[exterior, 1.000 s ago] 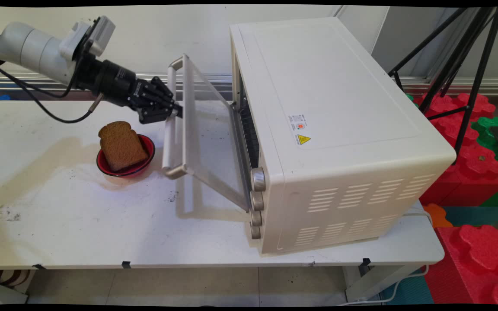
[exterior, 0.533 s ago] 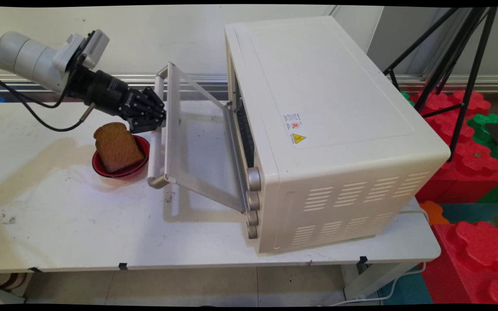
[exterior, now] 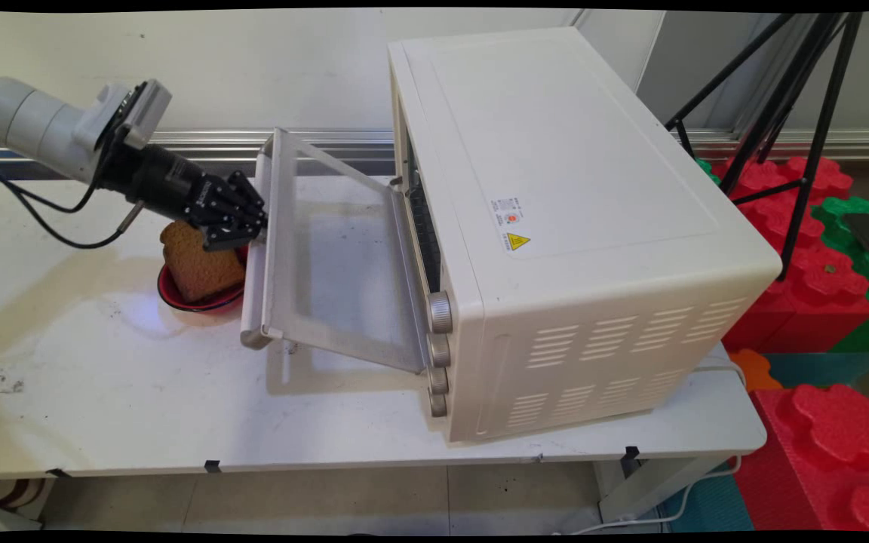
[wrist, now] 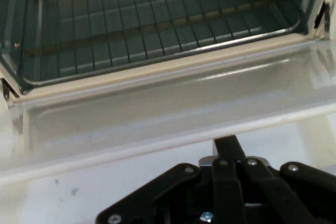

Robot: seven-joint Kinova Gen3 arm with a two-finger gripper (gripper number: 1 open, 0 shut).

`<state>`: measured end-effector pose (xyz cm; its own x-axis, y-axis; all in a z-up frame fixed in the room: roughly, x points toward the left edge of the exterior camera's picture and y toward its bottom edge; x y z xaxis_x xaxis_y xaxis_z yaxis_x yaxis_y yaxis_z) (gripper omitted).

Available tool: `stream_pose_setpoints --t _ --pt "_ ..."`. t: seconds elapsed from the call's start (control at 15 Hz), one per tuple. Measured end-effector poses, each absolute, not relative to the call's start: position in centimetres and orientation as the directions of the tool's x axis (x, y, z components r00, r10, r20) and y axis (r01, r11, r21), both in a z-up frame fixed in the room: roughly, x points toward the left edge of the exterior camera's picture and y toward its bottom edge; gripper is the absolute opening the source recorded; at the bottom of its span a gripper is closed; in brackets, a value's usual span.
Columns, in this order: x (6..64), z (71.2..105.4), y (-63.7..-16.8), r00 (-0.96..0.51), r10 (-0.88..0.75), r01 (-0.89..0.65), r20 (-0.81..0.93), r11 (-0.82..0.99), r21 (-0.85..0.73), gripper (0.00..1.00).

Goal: Open the oven

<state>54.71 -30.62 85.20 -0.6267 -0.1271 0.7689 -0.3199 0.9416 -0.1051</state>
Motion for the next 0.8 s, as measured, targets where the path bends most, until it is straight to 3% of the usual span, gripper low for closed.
stream_pose_setpoints --t 0.8 --pt "58.3 81.5 -28.2 -0.691 -0.123 -0.303 0.713 0.944 -0.131 0.00"
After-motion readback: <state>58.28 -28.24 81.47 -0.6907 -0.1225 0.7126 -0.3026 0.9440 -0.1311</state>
